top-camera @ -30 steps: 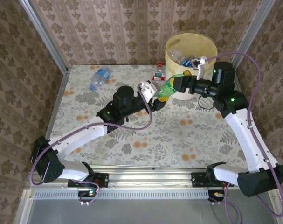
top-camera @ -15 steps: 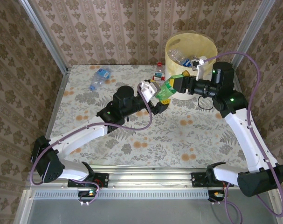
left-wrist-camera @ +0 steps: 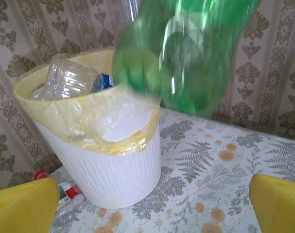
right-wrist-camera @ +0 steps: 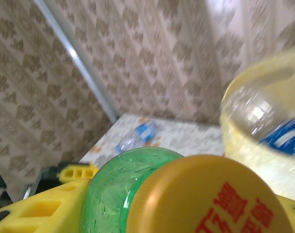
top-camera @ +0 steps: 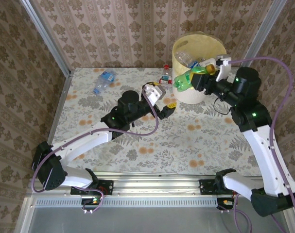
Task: Throw the plastic bottles in the bin
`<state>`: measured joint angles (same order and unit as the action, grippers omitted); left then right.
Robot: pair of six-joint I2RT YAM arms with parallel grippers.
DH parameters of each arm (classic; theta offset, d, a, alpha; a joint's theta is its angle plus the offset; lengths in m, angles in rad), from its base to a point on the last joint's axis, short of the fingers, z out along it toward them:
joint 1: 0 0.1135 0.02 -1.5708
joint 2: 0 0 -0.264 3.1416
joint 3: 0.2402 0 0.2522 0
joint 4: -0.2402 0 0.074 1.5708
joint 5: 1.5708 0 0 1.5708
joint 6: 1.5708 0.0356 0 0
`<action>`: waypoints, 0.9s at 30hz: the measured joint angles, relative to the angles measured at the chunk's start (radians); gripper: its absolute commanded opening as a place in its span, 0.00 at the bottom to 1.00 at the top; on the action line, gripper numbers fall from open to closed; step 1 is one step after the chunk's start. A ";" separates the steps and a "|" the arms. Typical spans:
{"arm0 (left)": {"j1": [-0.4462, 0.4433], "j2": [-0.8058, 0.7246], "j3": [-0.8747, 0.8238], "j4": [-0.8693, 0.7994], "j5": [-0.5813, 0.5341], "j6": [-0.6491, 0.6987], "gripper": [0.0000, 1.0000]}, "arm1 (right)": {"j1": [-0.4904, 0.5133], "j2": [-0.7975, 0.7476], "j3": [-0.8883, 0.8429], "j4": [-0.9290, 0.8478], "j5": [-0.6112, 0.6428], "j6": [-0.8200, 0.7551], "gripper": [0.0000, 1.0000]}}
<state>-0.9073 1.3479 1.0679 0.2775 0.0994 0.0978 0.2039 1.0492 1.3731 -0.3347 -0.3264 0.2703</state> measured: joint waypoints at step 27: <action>0.039 -0.032 -0.066 0.000 -0.075 -0.035 1.00 | 0.000 -0.179 -0.220 0.683 0.439 -0.328 0.43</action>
<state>-0.8688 1.3159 1.0016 0.2779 0.0246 0.0631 0.2039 0.8703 1.1530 0.3485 0.1127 -0.0582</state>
